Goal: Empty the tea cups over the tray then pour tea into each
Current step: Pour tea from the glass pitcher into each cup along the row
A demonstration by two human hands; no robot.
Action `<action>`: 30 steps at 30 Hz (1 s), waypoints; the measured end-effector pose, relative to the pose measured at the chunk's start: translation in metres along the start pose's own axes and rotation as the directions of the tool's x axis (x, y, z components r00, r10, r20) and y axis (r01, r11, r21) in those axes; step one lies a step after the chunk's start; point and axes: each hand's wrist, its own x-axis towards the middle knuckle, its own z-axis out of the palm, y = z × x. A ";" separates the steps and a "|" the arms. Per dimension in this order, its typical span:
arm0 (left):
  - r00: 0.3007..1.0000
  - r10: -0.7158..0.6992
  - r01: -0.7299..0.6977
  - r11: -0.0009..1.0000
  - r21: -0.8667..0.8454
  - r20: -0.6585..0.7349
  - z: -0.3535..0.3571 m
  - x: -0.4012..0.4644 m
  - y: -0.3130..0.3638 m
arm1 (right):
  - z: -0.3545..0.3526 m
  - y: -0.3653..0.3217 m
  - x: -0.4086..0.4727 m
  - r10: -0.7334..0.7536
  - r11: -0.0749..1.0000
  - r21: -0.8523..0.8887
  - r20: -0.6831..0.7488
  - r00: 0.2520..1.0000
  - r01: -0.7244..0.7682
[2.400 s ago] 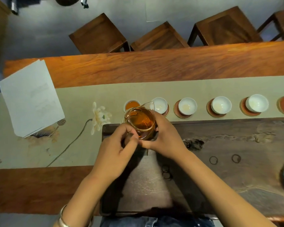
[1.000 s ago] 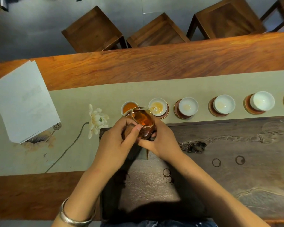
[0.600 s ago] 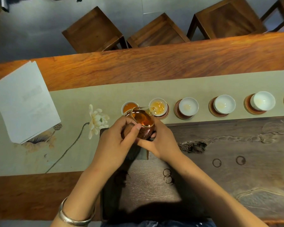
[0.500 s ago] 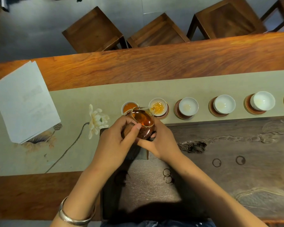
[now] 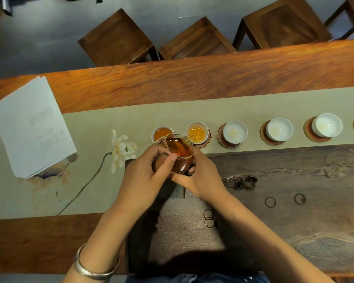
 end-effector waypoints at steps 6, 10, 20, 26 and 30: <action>1.000 0.003 -0.003 1.000 0.011 -0.005 -0.001 0.001 0.001 | 0.000 -0.002 0.000 0.009 1.000 0.007 0.005 1.000 -0.009; 1.000 -0.009 0.009 1.000 0.005 -0.002 -0.001 0.002 0.001 | 0.000 -0.003 0.000 0.015 1.000 0.001 0.008 1.000 -0.015; 0.999 -0.033 0.033 0.999 0.023 -0.008 0.000 0.005 -0.001 | -0.001 -0.001 0.001 0.043 0.999 0.009 0.003 0.999 -0.043; 0.999 -0.036 0.036 0.999 0.024 -0.014 0.001 0.005 0.000 | -0.001 0.000 0.001 0.051 0.999 0.006 0.005 0.999 -0.051; 1.000 -0.027 0.027 0.999 0.028 -0.016 0.001 0.004 0.000 | -0.001 0.003 0.000 0.060 0.998 0.014 0.011 0.998 -0.060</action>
